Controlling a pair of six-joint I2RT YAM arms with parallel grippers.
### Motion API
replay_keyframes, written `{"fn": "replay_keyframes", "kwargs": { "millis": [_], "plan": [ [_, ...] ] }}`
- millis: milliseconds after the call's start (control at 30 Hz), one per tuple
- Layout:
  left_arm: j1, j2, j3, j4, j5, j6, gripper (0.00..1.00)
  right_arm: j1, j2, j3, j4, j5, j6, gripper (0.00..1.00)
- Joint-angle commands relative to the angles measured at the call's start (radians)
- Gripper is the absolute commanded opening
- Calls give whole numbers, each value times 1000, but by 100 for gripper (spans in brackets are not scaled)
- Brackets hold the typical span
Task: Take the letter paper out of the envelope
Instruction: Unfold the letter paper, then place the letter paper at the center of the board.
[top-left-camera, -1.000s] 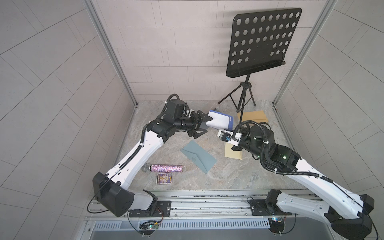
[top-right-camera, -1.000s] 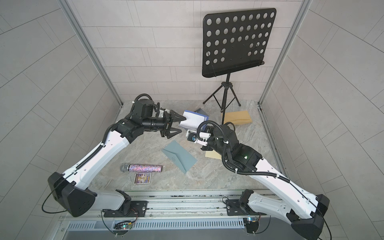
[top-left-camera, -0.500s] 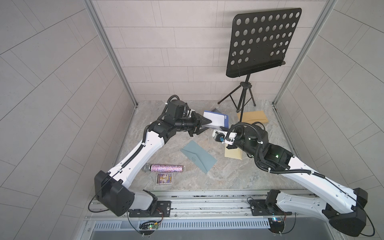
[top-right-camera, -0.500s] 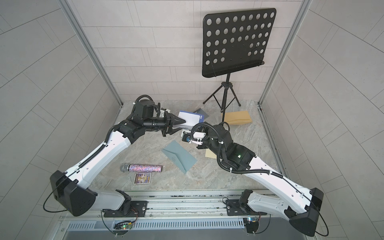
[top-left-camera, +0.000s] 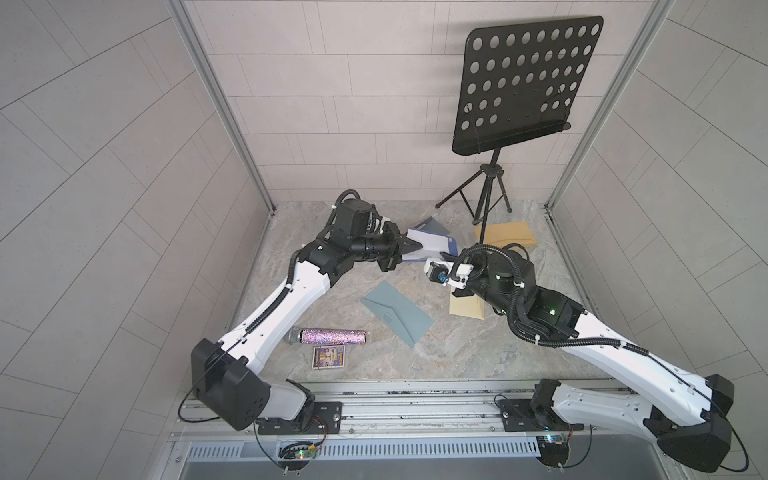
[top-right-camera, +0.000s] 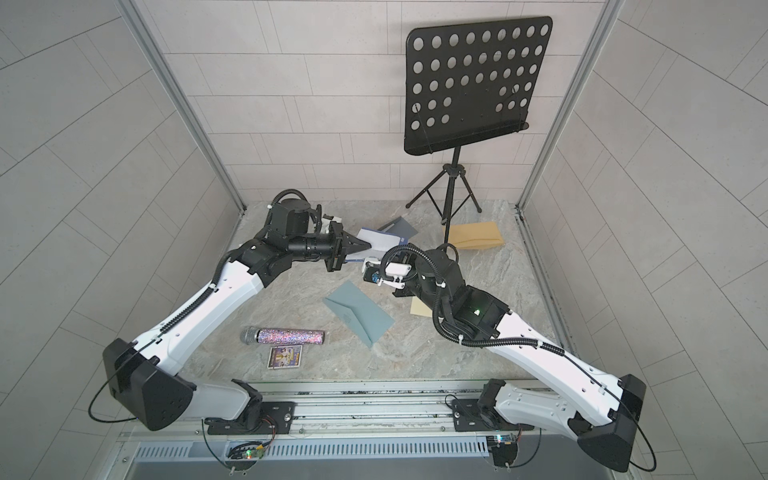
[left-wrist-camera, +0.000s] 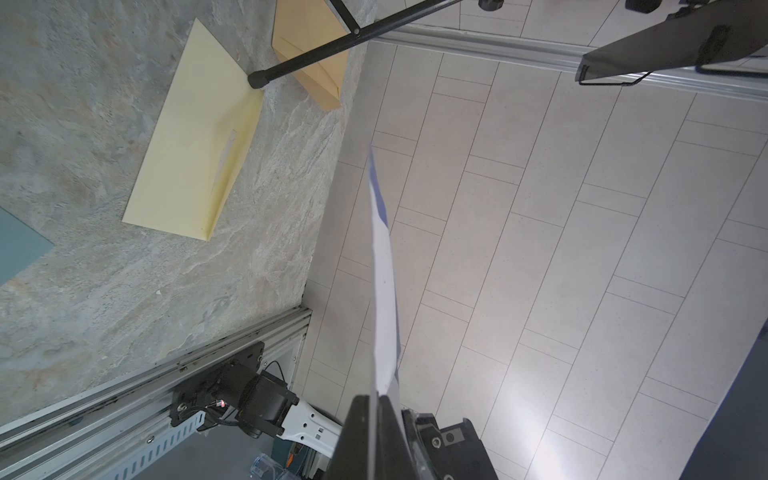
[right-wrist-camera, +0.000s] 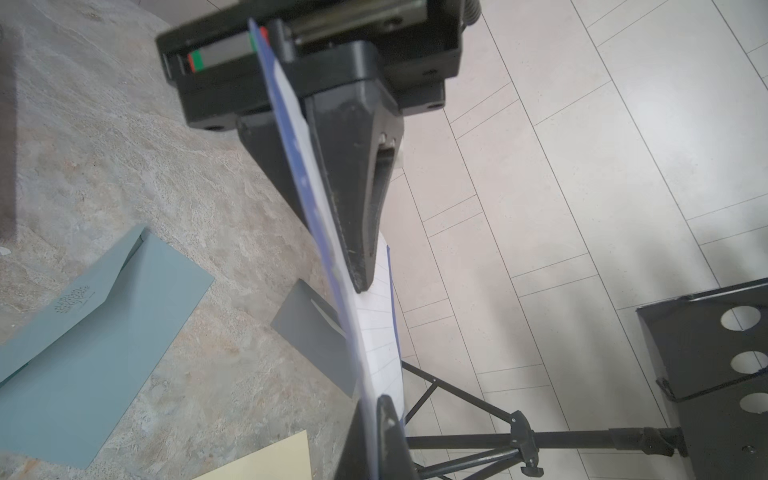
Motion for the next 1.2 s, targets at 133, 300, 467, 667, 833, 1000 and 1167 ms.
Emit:
{"fn": "replay_keyframes", "kwargs": {
  "millis": [133,300,467,667,833,1000,1167],
  "plan": [
    [13,12,64,-23,-68,80,0,10,-17,7,55,41,100,19],
    [54,18,131,-107,-166,223,0,10,-40,40,46,142,312,46],
    [105,31,129,-157,-294,389,0,10,-48,108,-80,186,553,55],
    [166,58,21,-65,-483,464,0,10,-35,172,-205,194,854,56],
    [228,165,19,-84,-547,594,0,10,-42,147,-209,185,965,56],
    [266,294,37,-142,-696,726,0,10,-64,115,-199,189,991,55],
    [288,434,80,-140,-771,824,0,10,-69,123,-223,195,983,55]
  ]
}}
